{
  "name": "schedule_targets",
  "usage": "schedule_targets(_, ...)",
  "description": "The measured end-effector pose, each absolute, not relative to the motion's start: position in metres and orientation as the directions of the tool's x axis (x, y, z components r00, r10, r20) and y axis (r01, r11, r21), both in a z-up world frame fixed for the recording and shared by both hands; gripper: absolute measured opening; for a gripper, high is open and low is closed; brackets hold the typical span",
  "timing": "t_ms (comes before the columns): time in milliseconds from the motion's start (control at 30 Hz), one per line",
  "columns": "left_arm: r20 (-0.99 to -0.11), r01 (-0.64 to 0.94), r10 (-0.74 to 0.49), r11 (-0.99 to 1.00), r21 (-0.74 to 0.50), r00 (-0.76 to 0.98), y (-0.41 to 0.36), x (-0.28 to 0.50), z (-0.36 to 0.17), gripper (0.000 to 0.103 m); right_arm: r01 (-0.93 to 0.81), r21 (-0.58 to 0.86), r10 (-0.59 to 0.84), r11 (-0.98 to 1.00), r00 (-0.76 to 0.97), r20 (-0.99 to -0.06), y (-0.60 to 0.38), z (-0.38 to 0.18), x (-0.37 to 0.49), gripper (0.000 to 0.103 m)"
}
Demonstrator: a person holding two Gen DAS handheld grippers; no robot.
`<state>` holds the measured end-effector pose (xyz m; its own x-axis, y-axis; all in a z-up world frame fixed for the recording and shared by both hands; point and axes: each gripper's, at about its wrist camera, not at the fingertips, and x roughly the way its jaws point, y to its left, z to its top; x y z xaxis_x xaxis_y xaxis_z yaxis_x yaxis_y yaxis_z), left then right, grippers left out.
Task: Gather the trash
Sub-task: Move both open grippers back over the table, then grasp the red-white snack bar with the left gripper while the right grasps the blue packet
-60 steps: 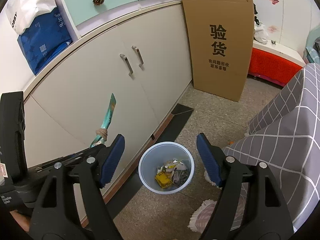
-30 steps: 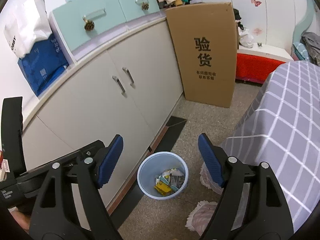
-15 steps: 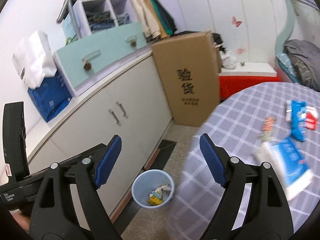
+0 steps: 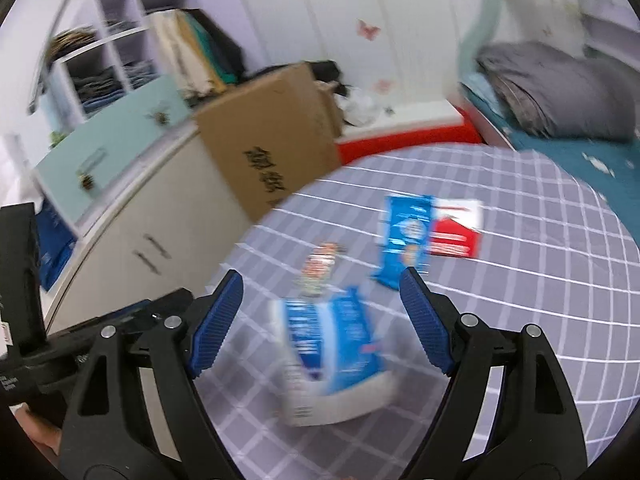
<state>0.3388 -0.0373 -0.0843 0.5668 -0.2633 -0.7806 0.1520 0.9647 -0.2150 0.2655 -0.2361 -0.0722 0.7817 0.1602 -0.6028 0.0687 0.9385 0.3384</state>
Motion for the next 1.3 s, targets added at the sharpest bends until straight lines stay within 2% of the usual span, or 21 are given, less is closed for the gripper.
schedule_targets(133, -0.81, 0.195, -0.241, 0.968, -0.159, 0.535, -0.074, 0.358, -0.095, 0.074, 0.152, 0.325, 0.111, 0.933, 0.74, -0.664, -0.269, -0.094, 0.281, 0.079)
schedule_targets(333, -0.847, 0.259, -0.222, 0.96, -0.104, 0.484, -0.112, 0.387, -0.115, 0.074, 0.178, 0.332, 0.113, 0.926, 0.711, -0.695, -0.288, -0.11, 0.3, 0.079)
schedule_targets(500, -0.865, 0.284, -0.218, 0.954, -0.092, 0.452, -0.126, 0.405, -0.131, 0.067, 0.186, 0.348, 0.126, 0.919, 0.696, -0.707, -0.297, -0.12, 0.313, 0.079)
schedule_targets(633, -0.887, 0.309, -0.221, 0.946, -0.094, 0.406, -0.136, 0.417, -0.147, 0.041, 0.18, 0.341, 0.137, 0.923, 0.673, -0.726, -0.296, -0.128, 0.326, 0.079)
schedule_targets(700, -0.884, 0.314, -0.231, 0.944, -0.103, 0.407, -0.136, 0.419, -0.149, 0.033, 0.177, 0.35, 0.153, 0.92, 0.659, -0.736, -0.295, -0.132, 0.333, 0.079)
schedule_targets(733, -0.883, 0.319, -0.234, 0.942, -0.102, 0.408, -0.136, 0.42, -0.15, 0.022, 0.176, 0.358, 0.164, 0.917, 0.651, -0.741, -0.293, -0.134, 0.336, 0.079)
schedule_targets(800, -0.874, 0.315, -0.26, 0.94, -0.131, 0.41, -0.133, 0.421, -0.149, 0.011, 0.174, 0.359, 0.17, 0.917, 0.643, -0.747, -0.291, -0.136, 0.341, 0.079)
schedule_targets(933, -0.856, 0.29, -0.268, 0.946, -0.147, 0.441, -0.124, 0.422, -0.145, 0.008, 0.175, 0.343, 0.165, 0.923, 0.625, -0.763, -0.282, -0.139, 0.352, 0.078)
schedule_targets(1000, -0.848, 0.273, -0.273, 0.949, -0.159, 0.454, -0.117, 0.422, -0.142, 0.007, 0.179, 0.319, 0.147, 0.931, 0.617, -0.773, -0.278, -0.14, 0.355, 0.072)
schedule_targets(1067, -0.842, 0.26, -0.276, 0.951, -0.168, 0.463, -0.111, 0.422, -0.14, 0.007, 0.189, 0.307, 0.137, 0.933, 0.603, -0.786, -0.275, -0.144, 0.36, 0.059)
schedule_targets(1100, -0.84, 0.255, -0.275, 0.952, -0.17, 0.468, -0.106, 0.421, -0.139, 0.007, 0.191, 0.297, 0.126, 0.936, 0.606, -0.786, -0.274, -0.144, 0.361, 0.057)
schedule_targets(1133, -0.838, 0.25, -0.272, 0.953, -0.169, 0.473, -0.104, 0.42, -0.138, 0.007, 0.195, 0.286, 0.116, 0.938, 0.602, -0.79, -0.272, -0.144, 0.363, 0.051)
schedule_targets(1167, -0.836, 0.245, -0.27, 0.955, -0.168, 0.478, -0.1, 0.42, -0.137, 0.007, 0.198, 0.279, 0.108, 0.94, 0.603, -0.791, -0.271, -0.144, 0.364, 0.038)
schedule_targets(1300, -0.821, 0.234, -0.282, 0.954, -0.186, 0.496, -0.082, 0.413, -0.131, 0.007, 0.197, 0.279, 0.102, 0.94, 0.62, -0.778, -0.269, -0.141, 0.359, 0.032)
